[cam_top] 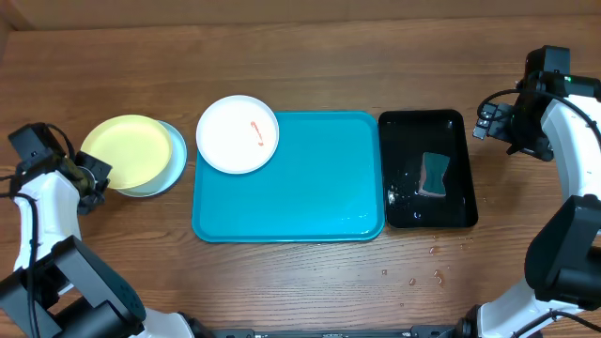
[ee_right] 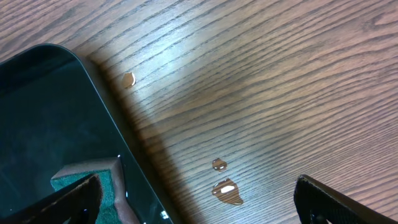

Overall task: Clean dirty plates on tray and stack at the side
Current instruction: 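Carry the yellow plate left and lower it onto the pale blue plate, then open the left gripper and release the yellow plate on the stack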

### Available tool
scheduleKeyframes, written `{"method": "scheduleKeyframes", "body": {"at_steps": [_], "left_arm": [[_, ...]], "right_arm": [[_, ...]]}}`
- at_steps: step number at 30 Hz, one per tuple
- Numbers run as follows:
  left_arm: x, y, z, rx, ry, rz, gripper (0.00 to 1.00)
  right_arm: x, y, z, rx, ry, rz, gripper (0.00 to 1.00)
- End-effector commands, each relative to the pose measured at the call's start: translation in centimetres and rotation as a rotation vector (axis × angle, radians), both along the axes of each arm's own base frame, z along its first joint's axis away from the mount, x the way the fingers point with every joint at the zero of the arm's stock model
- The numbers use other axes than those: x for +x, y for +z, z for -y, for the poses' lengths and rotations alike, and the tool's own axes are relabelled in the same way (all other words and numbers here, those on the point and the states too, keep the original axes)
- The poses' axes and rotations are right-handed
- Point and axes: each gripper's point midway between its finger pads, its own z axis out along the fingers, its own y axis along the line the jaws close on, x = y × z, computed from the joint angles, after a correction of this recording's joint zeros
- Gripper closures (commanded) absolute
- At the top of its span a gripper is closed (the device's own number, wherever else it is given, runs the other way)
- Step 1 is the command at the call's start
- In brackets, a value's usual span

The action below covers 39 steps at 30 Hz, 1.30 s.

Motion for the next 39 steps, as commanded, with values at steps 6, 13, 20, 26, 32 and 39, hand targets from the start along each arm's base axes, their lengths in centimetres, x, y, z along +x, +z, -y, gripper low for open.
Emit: {"method": "scheduleKeyframes", "body": {"at_steps": [6, 13, 20, 26, 32, 39], "left_arm": [[1.1, -1.0, 1.3, 0.027, -0.049, 0.021, 0.96], [1.1, -1.0, 0.8, 0.089, -0.04, -0.009, 0.96], [1.0, -0.9, 0.6, 0.097, -0.035, -0.013, 0.96], [2.0, -0.8, 1.7, 0.052, -0.095, 0.032, 0.49], [5.1, 0.6, 5.2, -0.032, -0.3, 0.152, 0.53], [8.4, 4.6, 10.8, -0.02, -0.512, 0.164, 0.57]], "right_arm": [[0.4, 0.7, 0.2, -0.005, -0.007, 0.027, 0.0], [0.4, 0.7, 0.2, -0.005, -0.007, 0.027, 0.0], [0.4, 0.7, 0.2, -0.005, -0.007, 0.027, 0.0], [0.4, 0.7, 0.2, -0.005, -0.007, 0.027, 0.0], [0.4, 0.7, 0.2, -0.005, -0.007, 0.027, 0.0], [0.4, 0.7, 0.2, -0.005, -0.007, 0.027, 0.0]]}}
